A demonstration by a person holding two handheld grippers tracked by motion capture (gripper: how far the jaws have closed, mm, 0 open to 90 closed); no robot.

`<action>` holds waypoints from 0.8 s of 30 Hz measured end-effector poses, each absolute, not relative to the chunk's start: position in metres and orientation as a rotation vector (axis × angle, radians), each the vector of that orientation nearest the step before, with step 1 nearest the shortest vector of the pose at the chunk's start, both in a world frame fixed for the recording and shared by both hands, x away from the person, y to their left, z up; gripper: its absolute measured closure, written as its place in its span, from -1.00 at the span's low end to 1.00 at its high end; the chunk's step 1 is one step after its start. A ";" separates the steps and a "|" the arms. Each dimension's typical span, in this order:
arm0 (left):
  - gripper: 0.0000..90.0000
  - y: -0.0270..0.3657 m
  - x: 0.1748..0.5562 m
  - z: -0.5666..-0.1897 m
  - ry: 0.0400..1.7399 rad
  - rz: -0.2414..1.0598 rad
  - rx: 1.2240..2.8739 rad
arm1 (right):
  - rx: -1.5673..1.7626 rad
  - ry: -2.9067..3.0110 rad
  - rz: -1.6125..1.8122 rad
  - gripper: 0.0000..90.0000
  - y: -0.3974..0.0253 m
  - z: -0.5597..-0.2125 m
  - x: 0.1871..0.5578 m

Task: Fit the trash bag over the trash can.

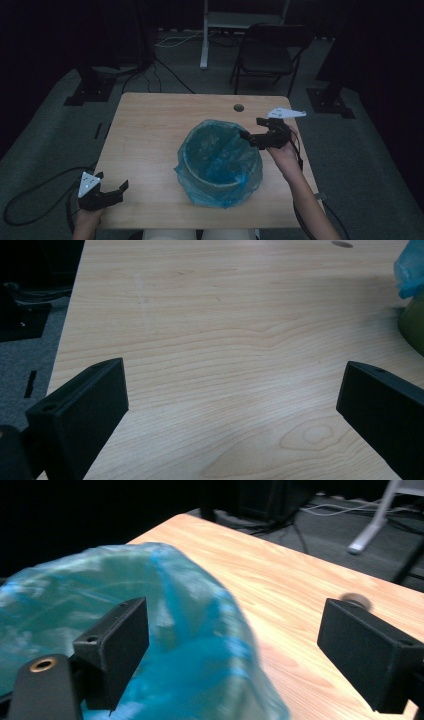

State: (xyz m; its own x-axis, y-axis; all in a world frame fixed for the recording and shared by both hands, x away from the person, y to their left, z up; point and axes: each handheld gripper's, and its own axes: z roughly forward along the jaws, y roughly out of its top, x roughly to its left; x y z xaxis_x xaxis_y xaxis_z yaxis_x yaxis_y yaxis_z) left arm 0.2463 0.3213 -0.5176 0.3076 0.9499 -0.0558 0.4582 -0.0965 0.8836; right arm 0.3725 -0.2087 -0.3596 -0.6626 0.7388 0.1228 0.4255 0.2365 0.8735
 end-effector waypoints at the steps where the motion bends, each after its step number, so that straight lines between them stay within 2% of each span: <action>1: -0.98 0.321 0.246 -0.518 1.287 0.714 1.709 | 1.097 2.181 1.401 -0.72 -0.213 -0.362 0.372; 5: -0.98 0.320 0.247 -0.520 1.287 0.716 1.721 | 1.167 2.103 1.398 -0.72 -0.231 -0.369 0.371; 10: -0.98 0.319 0.250 -0.524 1.262 0.642 1.745 | 1.237 2.019 1.368 -0.72 -0.251 -0.381 0.367; 15: -0.98 0.317 0.250 -0.525 1.255 0.645 1.753 | 1.278 1.967 1.354 -0.72 -0.265 -0.392 0.362; 24: -0.98 0.321 0.249 -0.525 1.287 0.674 1.732 | 1.419 1.870 1.275 -0.72 -0.291 -0.444 0.344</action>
State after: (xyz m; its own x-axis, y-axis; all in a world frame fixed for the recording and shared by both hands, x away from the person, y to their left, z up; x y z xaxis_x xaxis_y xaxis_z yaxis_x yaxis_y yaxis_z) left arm 0.2492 0.3211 -0.5253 0.3246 0.9436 -0.0652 0.4838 -0.1063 0.8687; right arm 0.3439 -0.2912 -0.4439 -0.3580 0.9195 0.1622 0.4871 0.0357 0.8726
